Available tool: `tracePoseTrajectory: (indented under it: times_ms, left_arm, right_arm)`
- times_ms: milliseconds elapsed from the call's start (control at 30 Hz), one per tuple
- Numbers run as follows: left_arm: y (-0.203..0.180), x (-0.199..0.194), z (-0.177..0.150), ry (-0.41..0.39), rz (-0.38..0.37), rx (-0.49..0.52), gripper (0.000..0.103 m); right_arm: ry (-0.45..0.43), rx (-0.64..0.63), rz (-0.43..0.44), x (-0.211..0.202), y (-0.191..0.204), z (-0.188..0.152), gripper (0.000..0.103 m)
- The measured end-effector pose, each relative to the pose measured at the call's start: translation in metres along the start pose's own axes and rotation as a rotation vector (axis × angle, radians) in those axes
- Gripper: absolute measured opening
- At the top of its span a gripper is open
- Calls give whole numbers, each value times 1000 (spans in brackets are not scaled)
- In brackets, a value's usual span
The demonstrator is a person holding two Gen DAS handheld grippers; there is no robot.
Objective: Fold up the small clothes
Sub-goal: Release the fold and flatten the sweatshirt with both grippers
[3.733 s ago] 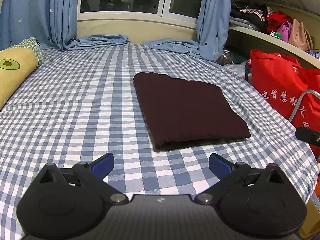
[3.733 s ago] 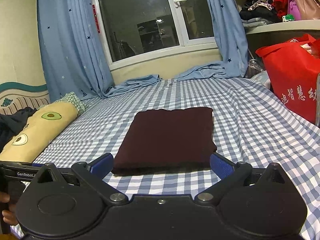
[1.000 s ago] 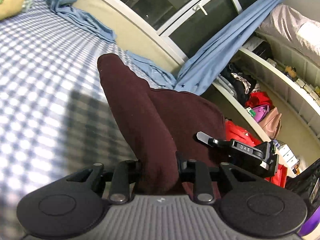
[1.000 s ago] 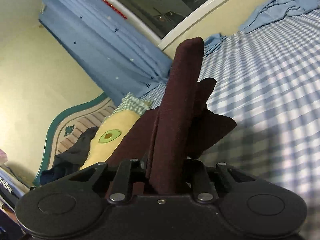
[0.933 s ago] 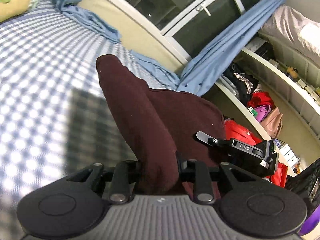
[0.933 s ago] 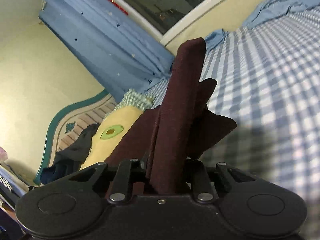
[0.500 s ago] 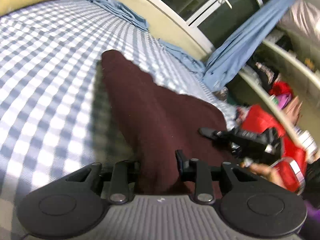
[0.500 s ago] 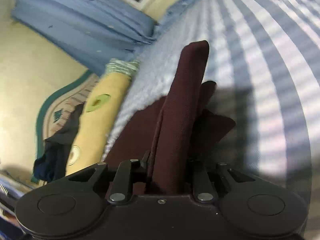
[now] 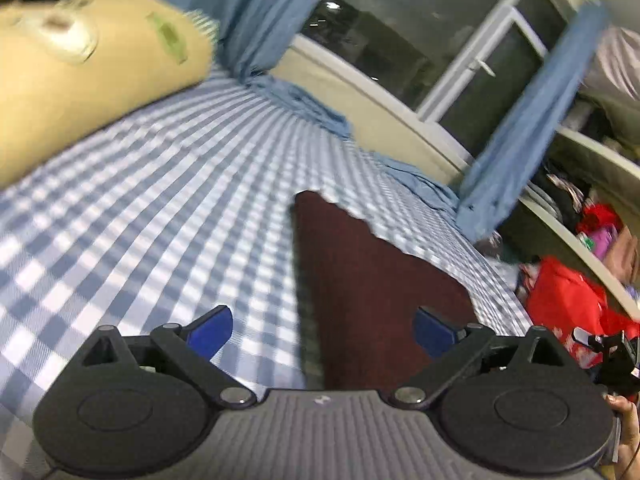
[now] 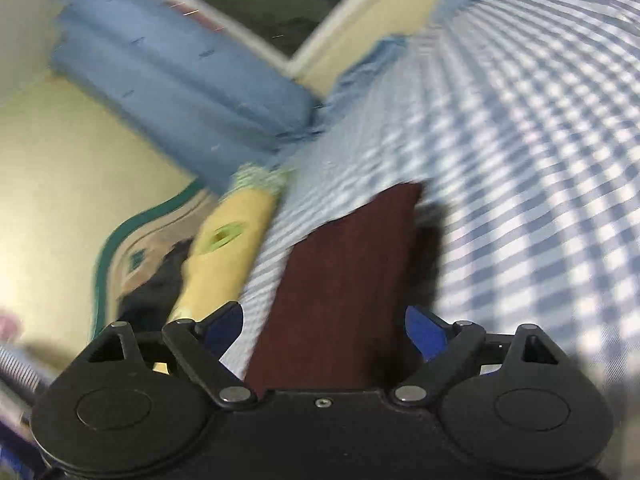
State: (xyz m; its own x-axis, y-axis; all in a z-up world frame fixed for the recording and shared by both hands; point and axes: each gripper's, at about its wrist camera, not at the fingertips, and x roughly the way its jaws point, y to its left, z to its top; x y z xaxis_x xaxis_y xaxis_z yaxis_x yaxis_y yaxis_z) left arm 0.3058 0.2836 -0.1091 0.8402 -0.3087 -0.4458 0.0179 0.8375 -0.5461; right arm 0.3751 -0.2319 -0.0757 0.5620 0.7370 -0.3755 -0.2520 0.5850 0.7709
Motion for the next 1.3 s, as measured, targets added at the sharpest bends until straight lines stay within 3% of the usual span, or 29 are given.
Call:
tracePoseTrajectory:
  times_ms: [167,333,433,500,533,667,733,833,900,1067,1233,1300]
  left_arm:
    - [-47,10,-14,49,-119,46,102]
    - [-81,33,-44,118,-127,180,102]
    - [-73,53,-60,196,-43,210,102]
    - [-63,62,-68,233,15,218,102]
    - [-62,66,-71,253,61,239,102]
    - [-66,59,-75,251,81,285,100]
    - [-72,43,-72,219,86,299,100]
    - [-80,18,-64,165,92,300,102]
    - [-82,7,-59,146,84,273,102]
    - [-92,-7,-50,111,66,257,102]
    - [-96,-14,-42,102,91,279,102]
    - [-95,-15,-41,97,102,275,102]
  right_arm:
    - [76,-48,117,15,25,-52,91]
    - [134,6,127,56,17,-67,88]
    - [149,12,54,69,5,-71,75]
    - [153,11,43,65,-4,-75,58]
    - [159,5,35,63,-6,-75,57]
    - [187,1,8,60,-6,-76,58]
    - [185,-48,-23,53,9,-73,68]
    - [108,-159,-33,35,32,-51,84]
    - [28,-220,-105,32,39,-22,92]
    - [2,-184,-244,74,5,51,82]
    - [21,-134,-323,124,-24,82,81]
    - [26,-95,-329,137,-36,86,74]
